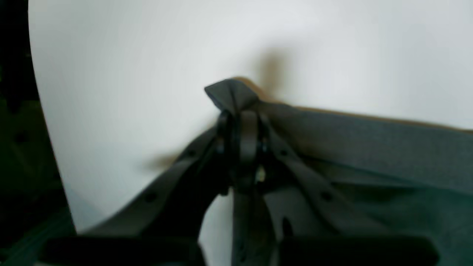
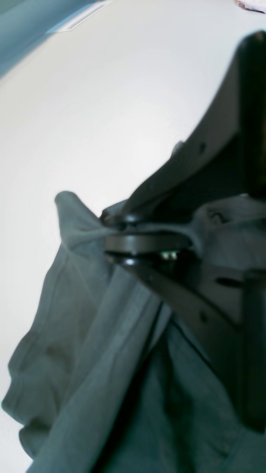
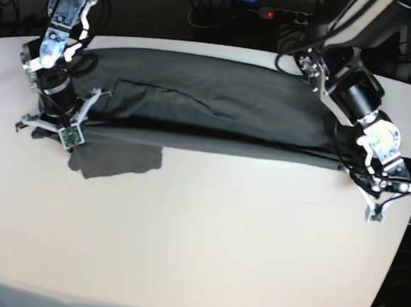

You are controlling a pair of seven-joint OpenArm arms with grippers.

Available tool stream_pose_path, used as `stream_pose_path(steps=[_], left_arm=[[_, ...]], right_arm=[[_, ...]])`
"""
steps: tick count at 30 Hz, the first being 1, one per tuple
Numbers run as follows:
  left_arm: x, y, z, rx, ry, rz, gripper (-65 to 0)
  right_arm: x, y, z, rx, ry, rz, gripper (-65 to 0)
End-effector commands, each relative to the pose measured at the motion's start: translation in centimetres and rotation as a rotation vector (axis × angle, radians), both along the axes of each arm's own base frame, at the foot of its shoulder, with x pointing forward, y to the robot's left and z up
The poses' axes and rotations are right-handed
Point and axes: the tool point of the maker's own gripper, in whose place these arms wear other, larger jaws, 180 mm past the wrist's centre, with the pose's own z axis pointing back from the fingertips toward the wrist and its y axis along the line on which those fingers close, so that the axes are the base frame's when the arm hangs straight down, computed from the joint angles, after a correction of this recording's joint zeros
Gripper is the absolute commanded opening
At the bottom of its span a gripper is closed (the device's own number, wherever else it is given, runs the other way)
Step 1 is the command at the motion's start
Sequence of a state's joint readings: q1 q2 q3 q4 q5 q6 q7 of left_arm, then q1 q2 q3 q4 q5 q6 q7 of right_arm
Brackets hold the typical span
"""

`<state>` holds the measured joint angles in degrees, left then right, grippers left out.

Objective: Fold the T-shirt properly
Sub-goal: 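Pull the folded shirt further toward the arm bases with both grippers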

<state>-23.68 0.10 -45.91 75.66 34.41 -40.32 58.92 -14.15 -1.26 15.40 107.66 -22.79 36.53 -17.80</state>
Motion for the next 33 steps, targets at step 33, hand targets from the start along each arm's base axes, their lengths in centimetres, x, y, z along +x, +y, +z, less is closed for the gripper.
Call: stream_pose_path(steps=[33], left_arm=[[-1.6,-0.3,3.4,0.003,-0.064,0.04,-61.9]], right_arm=[[-3.9,0.1,-0.5,0.028,-0.037,0.045,-64.6]])
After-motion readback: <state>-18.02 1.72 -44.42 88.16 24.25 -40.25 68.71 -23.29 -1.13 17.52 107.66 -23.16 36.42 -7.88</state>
